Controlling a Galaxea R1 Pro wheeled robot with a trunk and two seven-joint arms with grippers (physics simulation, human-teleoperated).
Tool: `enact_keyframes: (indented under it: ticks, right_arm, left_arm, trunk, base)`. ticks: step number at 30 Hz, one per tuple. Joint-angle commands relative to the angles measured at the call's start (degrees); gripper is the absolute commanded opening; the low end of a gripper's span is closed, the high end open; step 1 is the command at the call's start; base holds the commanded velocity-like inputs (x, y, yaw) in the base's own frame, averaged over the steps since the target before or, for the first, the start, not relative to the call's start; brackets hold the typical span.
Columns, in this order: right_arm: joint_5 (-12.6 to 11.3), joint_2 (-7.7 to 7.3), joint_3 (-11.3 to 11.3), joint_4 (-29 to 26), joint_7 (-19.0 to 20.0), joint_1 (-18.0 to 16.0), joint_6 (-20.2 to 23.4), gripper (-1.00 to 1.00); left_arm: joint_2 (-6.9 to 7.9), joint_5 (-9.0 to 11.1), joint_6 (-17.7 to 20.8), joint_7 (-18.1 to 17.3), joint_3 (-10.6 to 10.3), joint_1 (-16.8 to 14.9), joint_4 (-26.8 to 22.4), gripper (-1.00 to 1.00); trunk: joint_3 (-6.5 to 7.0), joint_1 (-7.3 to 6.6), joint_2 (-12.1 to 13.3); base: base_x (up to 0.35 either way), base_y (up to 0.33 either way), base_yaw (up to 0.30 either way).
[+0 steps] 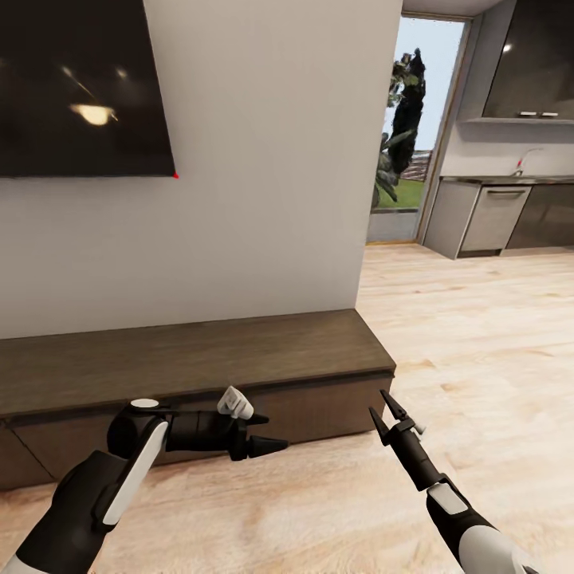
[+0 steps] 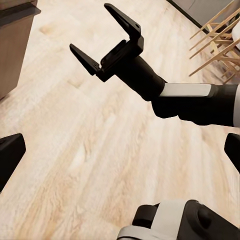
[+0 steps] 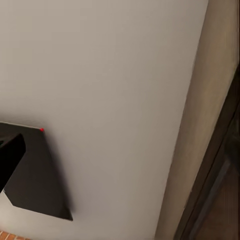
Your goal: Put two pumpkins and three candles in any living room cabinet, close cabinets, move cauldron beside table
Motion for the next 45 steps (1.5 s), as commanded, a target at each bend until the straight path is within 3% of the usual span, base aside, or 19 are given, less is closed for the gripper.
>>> enact_keyframes:
  ticks: [1, 8, 16, 31, 45]
  right_arm:
    - [-0.5, -0.02, 0.1, 0.0, 0.2, 0.0, 0.5, 1.00]
    - [-0.5, -0.02, 0.1, 0.0, 0.8, 0.0, 0.5, 1.00]
    - [-0.5, -0.02, 0.1, 0.0, 0.9, 0.0, 0.6, 1.00]
    - [-0.4, -0.09, 0.1, 0.2, 0.4, 0.0, 0.7, 1.00]
    - [-0.5, -0.19, 0.0, 0.1, 0.2, 0.0, 3.7, 1.00]
  left_arm:
    - [0.03, 0.1, 0.2, 0.0, 0.0, 0.0, 0.0, 1.00]
    - [0.03, 0.1, 0.2, 0.0, 0.0, 0.0, 0.0, 1.00]
    - [0.03, 0.1, 0.2, 0.0, 0.0, 0.0, 0.0, 1.00]
    - [0.03, 0.1, 0.2, 0.0, 0.0, 0.0, 0.0, 1.00]
    - [0.03, -0.2, 0.2, 0.1, -0.1, 0.0, 0.0, 1.00]
  trunk:
    - [-0.28, 0.01, 0.0]
    - [-0.95, 0.09, -0.1]
    - [-2.72, 0.29, -0.2]
    - [-2.72, 0.29, -0.2]
    - [-2.72, 0.29, -0.2]
  base:
    - [0.000, 0.000, 0.000]
    - [0.000, 0.000, 0.000]
    - [0.000, 0.000, 0.000]
    - [0.037, 0.022, 0.000]
    - [0.072, -0.035, 0.000]
